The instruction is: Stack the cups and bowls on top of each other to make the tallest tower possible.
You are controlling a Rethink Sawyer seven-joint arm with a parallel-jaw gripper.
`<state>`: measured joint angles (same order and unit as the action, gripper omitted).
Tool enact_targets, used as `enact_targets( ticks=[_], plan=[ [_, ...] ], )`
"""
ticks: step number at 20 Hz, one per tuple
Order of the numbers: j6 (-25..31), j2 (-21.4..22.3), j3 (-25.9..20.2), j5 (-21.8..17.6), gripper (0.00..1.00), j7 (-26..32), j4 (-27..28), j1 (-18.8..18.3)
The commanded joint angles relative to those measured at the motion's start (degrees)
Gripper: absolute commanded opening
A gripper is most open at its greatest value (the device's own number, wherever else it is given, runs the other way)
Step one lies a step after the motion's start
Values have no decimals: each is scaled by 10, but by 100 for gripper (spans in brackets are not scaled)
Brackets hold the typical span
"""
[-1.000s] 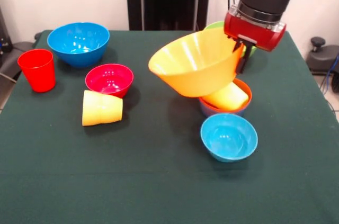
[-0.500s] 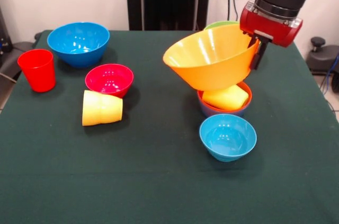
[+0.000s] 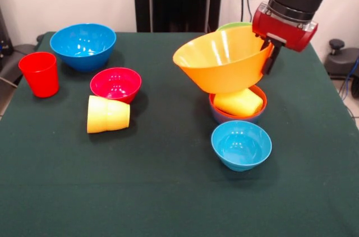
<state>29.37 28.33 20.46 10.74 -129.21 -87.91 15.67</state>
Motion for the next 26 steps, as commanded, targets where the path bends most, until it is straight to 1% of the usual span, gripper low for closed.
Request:
enact_targets(
  ticks=[1,7,10,14,17,26],
  plan=[
    [-2,-34,-25,24,0,-115,18,6],
    [-24,-51,-26,29,0,-106,22,-1],
    [-27,-58,-23,31,0,-106,25,2],
    [-24,-69,-14,40,0,-119,35,17],
    [-9,-80,4,54,0,-145,49,39],
    [-18,-112,28,91,0,-173,63,75]
  ],
)
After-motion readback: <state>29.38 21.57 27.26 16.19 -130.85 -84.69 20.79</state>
